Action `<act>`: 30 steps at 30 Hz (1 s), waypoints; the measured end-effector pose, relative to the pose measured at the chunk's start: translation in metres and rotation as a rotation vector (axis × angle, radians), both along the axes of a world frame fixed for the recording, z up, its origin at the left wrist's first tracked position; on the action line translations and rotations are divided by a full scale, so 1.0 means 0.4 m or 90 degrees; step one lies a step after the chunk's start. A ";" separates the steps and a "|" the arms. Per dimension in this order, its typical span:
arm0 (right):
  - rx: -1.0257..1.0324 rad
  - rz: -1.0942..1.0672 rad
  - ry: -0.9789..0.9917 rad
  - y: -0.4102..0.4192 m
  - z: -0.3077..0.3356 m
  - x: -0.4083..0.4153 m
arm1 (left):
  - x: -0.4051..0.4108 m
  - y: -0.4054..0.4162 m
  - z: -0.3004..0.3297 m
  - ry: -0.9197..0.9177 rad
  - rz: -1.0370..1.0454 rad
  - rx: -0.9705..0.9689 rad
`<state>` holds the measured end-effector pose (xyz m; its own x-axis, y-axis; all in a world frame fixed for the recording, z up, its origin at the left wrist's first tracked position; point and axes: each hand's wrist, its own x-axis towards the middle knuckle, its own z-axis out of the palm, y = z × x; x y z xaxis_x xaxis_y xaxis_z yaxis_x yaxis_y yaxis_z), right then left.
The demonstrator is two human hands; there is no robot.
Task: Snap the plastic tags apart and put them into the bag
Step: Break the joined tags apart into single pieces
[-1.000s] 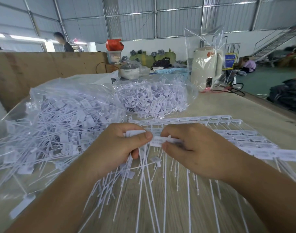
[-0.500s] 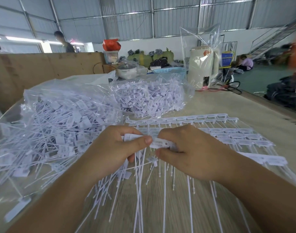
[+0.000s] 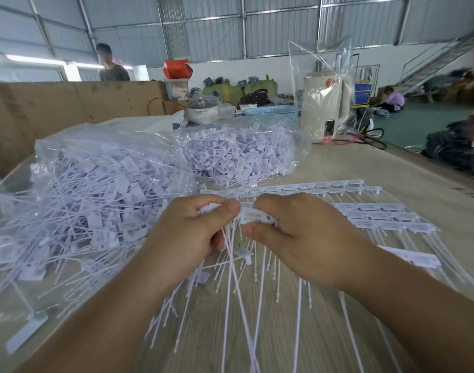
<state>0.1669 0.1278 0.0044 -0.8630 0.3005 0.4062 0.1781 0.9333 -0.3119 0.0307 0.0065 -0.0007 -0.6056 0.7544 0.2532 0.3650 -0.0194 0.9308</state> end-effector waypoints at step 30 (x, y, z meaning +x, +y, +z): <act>0.040 -0.072 0.191 -0.041 -0.014 -0.026 | 0.059 0.031 -0.020 -0.306 0.046 0.169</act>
